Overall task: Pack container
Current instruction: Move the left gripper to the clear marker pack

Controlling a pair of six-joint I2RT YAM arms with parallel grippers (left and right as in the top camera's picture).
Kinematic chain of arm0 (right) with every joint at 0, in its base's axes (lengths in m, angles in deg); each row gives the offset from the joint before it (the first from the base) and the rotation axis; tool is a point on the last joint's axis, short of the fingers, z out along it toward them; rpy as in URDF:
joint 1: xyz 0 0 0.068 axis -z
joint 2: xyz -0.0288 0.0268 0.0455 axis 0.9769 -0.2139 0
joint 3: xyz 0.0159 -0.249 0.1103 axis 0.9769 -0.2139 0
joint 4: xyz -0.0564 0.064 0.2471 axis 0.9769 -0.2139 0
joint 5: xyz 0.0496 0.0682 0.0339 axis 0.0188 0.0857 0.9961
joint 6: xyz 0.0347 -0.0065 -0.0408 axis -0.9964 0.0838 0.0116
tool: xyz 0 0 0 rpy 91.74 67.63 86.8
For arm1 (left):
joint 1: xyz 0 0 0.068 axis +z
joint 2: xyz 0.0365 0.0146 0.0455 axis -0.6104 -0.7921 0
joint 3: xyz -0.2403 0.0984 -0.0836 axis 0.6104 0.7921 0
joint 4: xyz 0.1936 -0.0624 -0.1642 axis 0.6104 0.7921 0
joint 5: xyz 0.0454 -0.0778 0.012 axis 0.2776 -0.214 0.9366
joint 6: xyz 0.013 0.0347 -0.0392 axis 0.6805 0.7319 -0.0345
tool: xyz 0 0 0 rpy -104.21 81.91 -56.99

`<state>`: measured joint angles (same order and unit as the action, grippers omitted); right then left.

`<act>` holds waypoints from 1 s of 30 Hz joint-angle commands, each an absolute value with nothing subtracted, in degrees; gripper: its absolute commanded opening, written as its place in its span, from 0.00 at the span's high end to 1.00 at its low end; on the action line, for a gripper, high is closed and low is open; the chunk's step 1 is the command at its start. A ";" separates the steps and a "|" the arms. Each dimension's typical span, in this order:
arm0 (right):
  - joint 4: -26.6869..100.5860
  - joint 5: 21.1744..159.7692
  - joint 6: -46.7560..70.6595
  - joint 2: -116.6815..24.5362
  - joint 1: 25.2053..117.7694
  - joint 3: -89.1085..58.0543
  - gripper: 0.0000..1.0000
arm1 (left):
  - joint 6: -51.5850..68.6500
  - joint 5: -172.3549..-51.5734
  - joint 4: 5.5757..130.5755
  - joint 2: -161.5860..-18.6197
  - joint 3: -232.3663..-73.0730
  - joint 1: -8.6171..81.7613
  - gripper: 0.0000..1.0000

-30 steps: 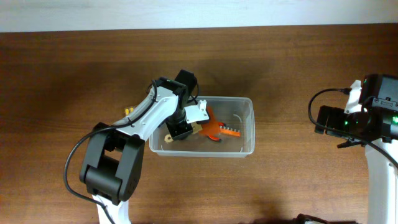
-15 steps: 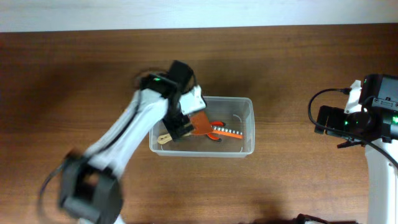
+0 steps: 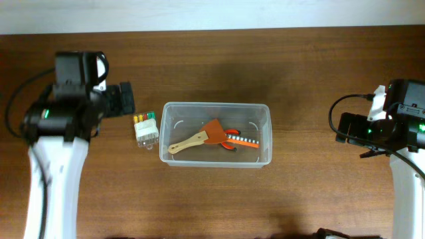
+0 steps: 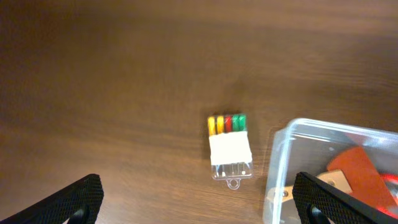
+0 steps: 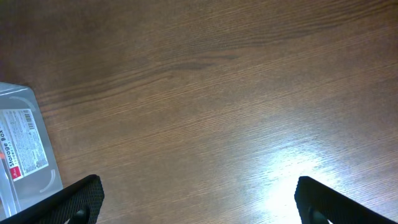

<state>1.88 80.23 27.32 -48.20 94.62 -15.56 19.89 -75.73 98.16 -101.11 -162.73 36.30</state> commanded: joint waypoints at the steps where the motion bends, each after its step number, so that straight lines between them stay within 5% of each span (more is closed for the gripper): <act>1: 1.88 80.78 26.81 -47.22 94.93 -15.56 0.01 | 12.85 -75.94 98.62 -107.80 -161.70 36.85 0.01; 30: 1.84 81.83 26.86 -47.22 94.93 -15.56 0.01 | 21.72 -91.05 96.83 -139.10 -161.70 36.89 0.01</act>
